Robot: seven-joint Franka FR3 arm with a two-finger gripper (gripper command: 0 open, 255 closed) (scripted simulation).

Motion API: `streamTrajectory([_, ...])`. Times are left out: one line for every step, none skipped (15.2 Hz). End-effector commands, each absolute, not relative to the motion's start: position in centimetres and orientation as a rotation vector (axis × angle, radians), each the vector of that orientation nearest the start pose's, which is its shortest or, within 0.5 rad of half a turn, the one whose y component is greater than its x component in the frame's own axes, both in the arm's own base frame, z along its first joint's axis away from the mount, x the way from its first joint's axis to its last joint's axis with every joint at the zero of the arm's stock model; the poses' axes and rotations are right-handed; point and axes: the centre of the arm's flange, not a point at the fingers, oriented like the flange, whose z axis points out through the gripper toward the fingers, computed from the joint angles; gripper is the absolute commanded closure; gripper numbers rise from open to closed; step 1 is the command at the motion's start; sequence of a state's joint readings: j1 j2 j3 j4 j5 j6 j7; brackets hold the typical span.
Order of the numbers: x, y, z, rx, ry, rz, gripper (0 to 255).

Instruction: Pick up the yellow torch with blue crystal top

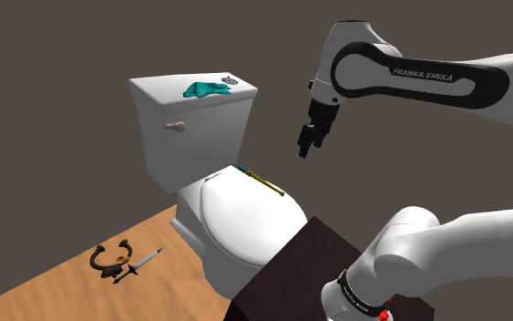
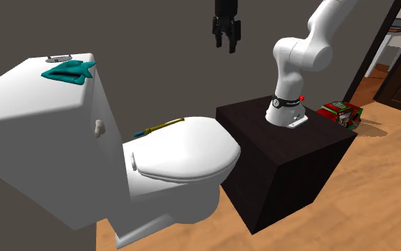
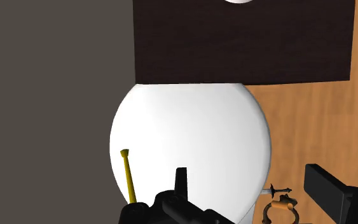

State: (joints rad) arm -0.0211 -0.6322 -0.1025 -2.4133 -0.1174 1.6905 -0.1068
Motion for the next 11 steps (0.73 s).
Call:
streamTrajectory([35.7,-7.5,50.4,-3.170,-0.048,0.146,0])
streamTrajectory([36.3,-8.3,49.4,-3.164,-0.052,0.144,0])
streamTrajectory([36.9,-9.1,48.5,-3.157,-0.055,0.141,0])
streamTrajectory([37.4,-9.9,47.6,-3.151,-0.058,0.138,0])
streamTrajectory([38.0,-10.6,46.6,-3.144,-0.061,0.135,0])
streamTrajectory([38.6,-11.4,45.7,-3.138,-0.065,0.133,0])
streamTrajectory([39.2,-12.2,44.7,-3.131,-0.068,0.130,0])
streamTrajectory([39.8,-12.9,43.7,-3.125,-0.071,0.127,0])
streamTrajectory([40.4,-13.7,42.8,-3.118,-0.074,0.125,0])
streamTrajectory([41.1,-14.4,41.8,-3.111,-0.078,0.122,0])
streamTrajectory([41.7,-15.1,40.8,-3.105,-0.081,0.119,0])
